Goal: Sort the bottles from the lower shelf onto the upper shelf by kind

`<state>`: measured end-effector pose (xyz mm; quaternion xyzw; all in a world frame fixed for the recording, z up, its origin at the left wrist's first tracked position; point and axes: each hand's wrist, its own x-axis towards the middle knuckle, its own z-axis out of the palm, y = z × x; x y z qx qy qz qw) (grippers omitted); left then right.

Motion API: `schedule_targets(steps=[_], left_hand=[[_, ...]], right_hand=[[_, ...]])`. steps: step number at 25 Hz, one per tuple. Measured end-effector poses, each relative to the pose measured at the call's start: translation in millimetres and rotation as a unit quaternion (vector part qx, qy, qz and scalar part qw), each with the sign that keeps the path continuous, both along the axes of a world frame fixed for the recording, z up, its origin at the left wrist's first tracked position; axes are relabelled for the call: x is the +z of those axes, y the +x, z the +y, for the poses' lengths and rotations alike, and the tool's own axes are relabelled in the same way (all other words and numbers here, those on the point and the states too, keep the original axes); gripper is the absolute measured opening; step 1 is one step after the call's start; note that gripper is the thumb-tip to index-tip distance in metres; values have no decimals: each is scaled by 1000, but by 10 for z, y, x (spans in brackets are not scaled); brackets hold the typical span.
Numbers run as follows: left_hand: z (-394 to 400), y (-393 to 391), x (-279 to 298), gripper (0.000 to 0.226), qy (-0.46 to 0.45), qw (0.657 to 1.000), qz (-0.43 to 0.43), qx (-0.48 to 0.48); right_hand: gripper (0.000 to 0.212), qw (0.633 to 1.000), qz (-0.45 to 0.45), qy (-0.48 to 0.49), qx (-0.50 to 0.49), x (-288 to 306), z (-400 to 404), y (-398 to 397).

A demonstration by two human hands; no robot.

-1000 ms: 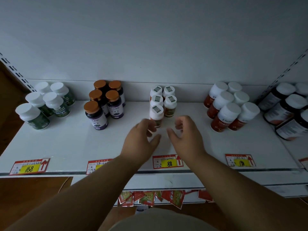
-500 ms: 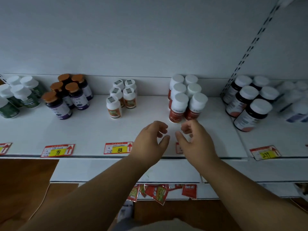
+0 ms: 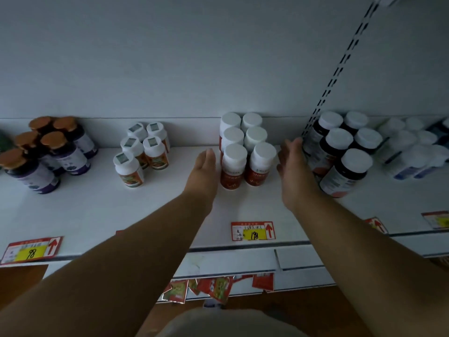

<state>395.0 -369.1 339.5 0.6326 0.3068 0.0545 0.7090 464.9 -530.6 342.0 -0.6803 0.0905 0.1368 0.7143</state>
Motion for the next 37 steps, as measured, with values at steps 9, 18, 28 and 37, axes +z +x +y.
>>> schedule_targets(steps=[9,18,28,37], left_hand=[[-132,443,-92,48,-121,992,-8,36],[-175,474,-87,52,-98,995,-7,34],[-124,345,3,45,-70,997,3,14],[-227,-566,-55,45,124,990,22,-69]], right_hand=[[66,982,61,135,121,-128,201,386],[64,974,91,161,132,-196,189,440],[76,991,45,68,102,-159,144,415],[54,976,-95,-168,101,-106,-209,-336]])
